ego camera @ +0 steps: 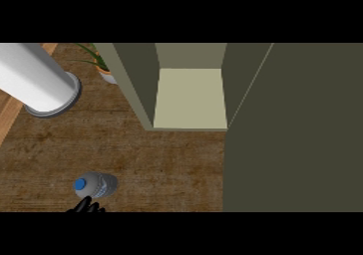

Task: Pick up the bottled water, place it into the cabinet and close the cabinet

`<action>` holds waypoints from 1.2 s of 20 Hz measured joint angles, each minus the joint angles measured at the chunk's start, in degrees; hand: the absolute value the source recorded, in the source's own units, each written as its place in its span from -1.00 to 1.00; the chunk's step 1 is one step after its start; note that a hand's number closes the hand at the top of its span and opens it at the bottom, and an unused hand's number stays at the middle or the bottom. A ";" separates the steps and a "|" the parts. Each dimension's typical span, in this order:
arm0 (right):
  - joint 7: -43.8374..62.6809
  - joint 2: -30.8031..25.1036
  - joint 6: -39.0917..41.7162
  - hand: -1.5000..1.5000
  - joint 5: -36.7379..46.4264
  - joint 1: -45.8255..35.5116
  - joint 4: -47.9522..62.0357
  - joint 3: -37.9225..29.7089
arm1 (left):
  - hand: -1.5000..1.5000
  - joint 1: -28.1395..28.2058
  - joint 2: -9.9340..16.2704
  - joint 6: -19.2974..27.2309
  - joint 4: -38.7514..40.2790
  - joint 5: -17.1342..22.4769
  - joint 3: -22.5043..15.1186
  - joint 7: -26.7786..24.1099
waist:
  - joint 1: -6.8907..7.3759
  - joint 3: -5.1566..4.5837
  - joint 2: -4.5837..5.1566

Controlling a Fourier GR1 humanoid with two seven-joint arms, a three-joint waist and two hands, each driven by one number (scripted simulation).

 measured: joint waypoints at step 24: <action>-1.93 -1.13 4.17 -1.00 -1.03 7.60 -1.66 -2.23 | -1.00 27.31 6.97 -10.66 -0.78 -0.02 7.58 -19.31 | -0.18 0.08 -0.10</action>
